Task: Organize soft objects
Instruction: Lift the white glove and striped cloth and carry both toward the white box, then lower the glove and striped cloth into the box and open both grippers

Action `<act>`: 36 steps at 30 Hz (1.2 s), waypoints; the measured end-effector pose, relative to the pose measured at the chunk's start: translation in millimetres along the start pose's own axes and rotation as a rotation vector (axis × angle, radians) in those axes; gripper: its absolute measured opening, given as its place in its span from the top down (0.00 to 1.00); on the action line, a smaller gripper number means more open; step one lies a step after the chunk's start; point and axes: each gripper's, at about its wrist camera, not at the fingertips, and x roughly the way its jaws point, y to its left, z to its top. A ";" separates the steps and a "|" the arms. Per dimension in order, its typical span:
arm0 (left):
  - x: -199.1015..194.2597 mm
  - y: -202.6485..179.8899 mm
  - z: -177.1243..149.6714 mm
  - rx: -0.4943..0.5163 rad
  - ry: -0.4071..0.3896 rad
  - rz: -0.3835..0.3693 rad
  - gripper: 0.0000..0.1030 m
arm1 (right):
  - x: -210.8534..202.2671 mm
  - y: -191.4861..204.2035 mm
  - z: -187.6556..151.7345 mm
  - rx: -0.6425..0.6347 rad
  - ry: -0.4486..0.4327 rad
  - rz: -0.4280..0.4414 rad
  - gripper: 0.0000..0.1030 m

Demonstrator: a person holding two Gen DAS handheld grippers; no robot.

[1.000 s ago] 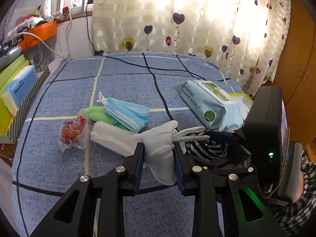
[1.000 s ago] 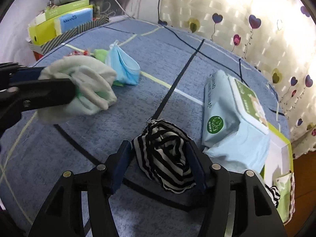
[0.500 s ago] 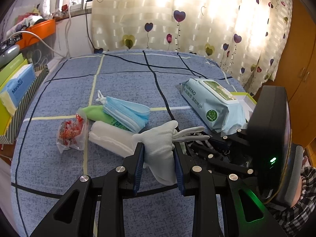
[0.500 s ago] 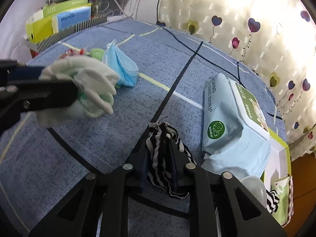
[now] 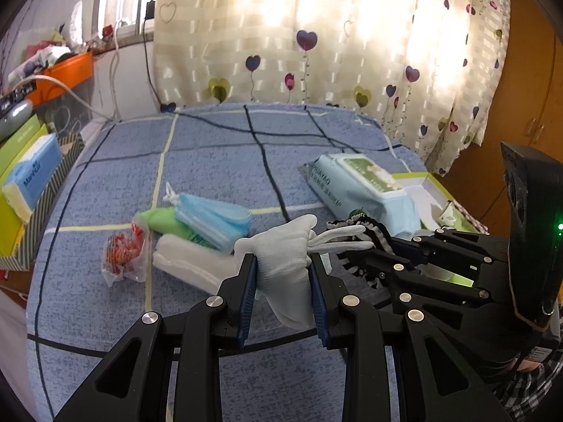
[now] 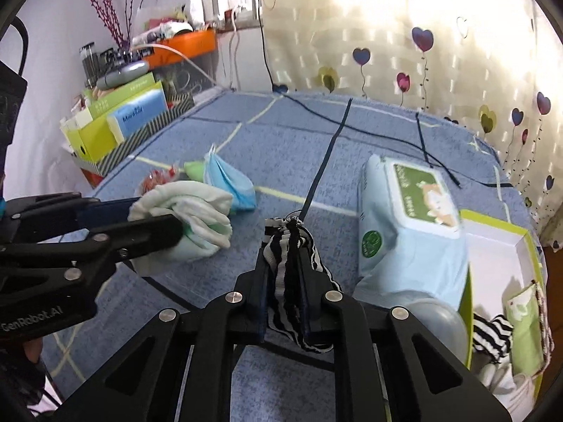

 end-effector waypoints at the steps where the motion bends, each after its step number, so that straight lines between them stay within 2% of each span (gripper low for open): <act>1: -1.6 -2.0 1.5 0.005 -0.005 -0.001 0.74 | -3.7 -1.3 1.0 0.002 -0.009 -0.005 0.86; 7: -9.5 -21.5 13.7 0.038 -0.033 -0.024 0.74 | -30.3 -15.2 6.4 0.033 -0.063 -0.028 0.86; 16: -5.8 -55.1 24.6 0.090 -0.040 -0.073 0.74 | -63.1 -52.3 2.7 0.080 -0.102 -0.115 0.86; 36: 44.7 -134.8 53.5 0.170 0.006 -0.203 0.74 | -102.9 -159.9 -20.5 0.219 -0.091 -0.271 0.86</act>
